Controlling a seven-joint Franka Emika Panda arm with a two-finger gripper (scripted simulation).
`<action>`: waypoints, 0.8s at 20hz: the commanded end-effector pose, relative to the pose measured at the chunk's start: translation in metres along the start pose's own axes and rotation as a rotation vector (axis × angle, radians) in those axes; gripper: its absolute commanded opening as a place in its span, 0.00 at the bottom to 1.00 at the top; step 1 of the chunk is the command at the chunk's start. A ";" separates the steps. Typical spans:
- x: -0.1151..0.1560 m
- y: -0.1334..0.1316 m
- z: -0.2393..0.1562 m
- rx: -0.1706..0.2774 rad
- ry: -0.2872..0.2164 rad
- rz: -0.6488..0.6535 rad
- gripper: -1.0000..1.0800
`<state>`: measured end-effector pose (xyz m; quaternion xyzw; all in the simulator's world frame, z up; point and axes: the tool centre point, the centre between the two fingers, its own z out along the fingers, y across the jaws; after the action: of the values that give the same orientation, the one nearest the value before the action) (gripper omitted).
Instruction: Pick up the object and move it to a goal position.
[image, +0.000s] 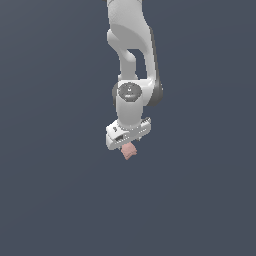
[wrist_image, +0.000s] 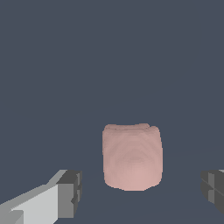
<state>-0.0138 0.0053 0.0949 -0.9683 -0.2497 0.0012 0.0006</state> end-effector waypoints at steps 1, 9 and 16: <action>-0.001 0.001 0.003 -0.001 0.001 -0.024 0.96; -0.001 0.002 0.007 -0.001 0.001 -0.037 0.96; -0.002 0.001 0.035 -0.002 0.002 -0.040 0.96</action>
<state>-0.0145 0.0032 0.0685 -0.9633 -0.2683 -0.0003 -0.0001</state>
